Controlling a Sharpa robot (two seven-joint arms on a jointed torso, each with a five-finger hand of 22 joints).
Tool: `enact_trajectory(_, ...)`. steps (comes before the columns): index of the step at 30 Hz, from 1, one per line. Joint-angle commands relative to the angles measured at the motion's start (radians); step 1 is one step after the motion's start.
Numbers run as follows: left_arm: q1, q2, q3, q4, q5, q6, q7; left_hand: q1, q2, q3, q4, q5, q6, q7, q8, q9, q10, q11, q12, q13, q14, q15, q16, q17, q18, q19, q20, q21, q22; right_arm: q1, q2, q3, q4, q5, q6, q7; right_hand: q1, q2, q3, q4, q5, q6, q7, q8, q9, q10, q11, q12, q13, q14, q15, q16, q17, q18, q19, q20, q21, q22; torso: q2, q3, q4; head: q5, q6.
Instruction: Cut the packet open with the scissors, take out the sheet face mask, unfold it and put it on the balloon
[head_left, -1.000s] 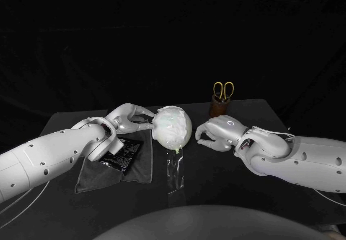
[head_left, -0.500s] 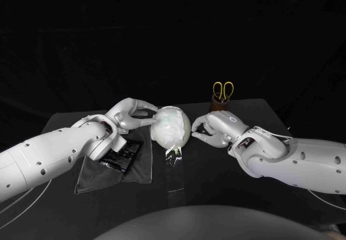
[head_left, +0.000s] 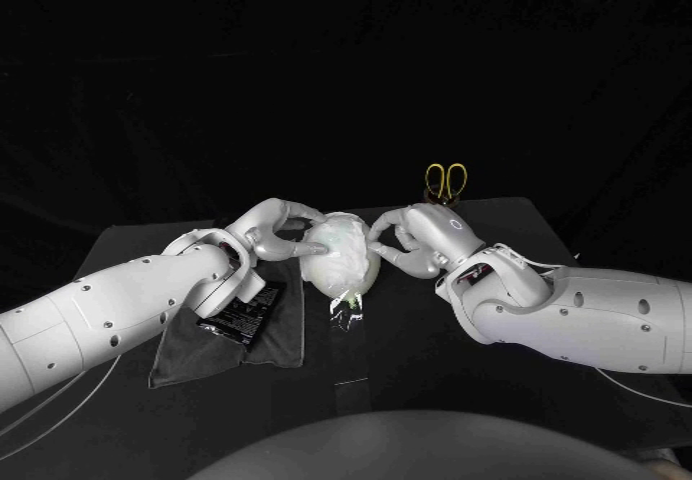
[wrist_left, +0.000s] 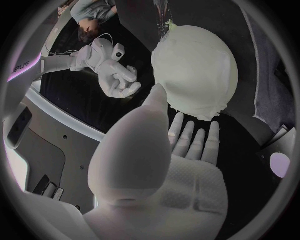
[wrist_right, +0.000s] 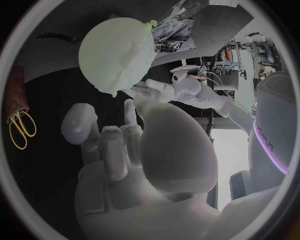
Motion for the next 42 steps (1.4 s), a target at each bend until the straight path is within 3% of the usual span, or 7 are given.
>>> enact_trajectory(1,-0.001,0.013,0.001,-0.009,-0.042,0.0,-0.012,0.003,-0.01,-0.003,0.001,0.002,-0.006,0.031,-0.006,-0.002,-0.005,0.002,-0.004,-0.001,-0.006,-0.001,-0.007,-0.001,-0.016,-0.006,0.002,-0.004,-0.002,0.002,0.022,0.001,-0.021,-0.017,-0.012,-0.034,-0.006,-0.009,-0.003,0.009,-0.001,-0.009,0.003,-0.007,-0.004,0.029,0.008,-0.007,0.178,0.105,0.008,0.003,0.263,0.009,-0.007,0.005,-0.007,0.127,0.0,-0.0003,0.001,0.001,0.0)
enact_trajectory(14,-0.002,0.033,-0.001,-0.026,-0.052,0.034,-0.053,0.006,-0.002,-0.002,0.0,0.002,0.0,0.03,-0.003,0.001,-0.009,0.001,-0.004,-0.001,-0.005,-0.003,-0.008,-0.001,-0.015,-0.007,0.001,-0.002,-0.003,0.004,0.105,0.002,-0.091,-0.047,0.058,-0.095,-0.058,-0.013,-0.028,0.014,-0.002,-0.009,0.01,-0.016,-0.018,0.021,0.017,-0.015,0.171,0.105,0.016,0.003,0.263,0.012,-0.017,0.013,-0.029,0.122,-0.002,0.0,0.0005,0.004,0.0)
enact_trajectory(31,-0.002,0.035,-0.001,-0.027,-0.049,0.052,-0.071,0.008,0.004,0.001,0.0,0.002,0.009,0.03,0.0,0.003,-0.008,0.002,-0.003,-0.001,-0.005,-0.005,-0.008,-0.001,-0.015,-0.007,0.001,-0.001,-0.003,-0.002,0.127,0.002,-0.114,-0.114,0.106,-0.189,-0.124,-0.025,-0.107,0.014,-0.001,0.007,0.007,-0.01,-0.03,0.015,0.016,-0.019,0.166,0.105,0.017,0.003,0.263,0.014,-0.022,0.017,-0.041,0.121,-0.002,0.0009,-0.0011,0.003,0.0)
enact_trajectory(42,-0.002,0.035,-0.001,-0.024,-0.044,0.057,-0.073,0.008,0.007,0.002,0.0,0.002,0.012,0.03,0.001,0.004,-0.005,0.002,-0.003,-0.001,-0.005,-0.006,-0.008,0.0,-0.015,-0.007,0.001,-0.001,-0.004,-0.006,0.14,0.002,-0.125,-0.143,0.14,-0.238,-0.158,-0.014,-0.188,0.016,-0.001,0.018,0.0,0.008,-0.034,0.011,0.01,-0.023,0.162,0.105,0.013,0.003,0.263,0.016,-0.024,0.014,-0.049,0.12,-0.001,0.0009,-0.0002,0.001,0.0)
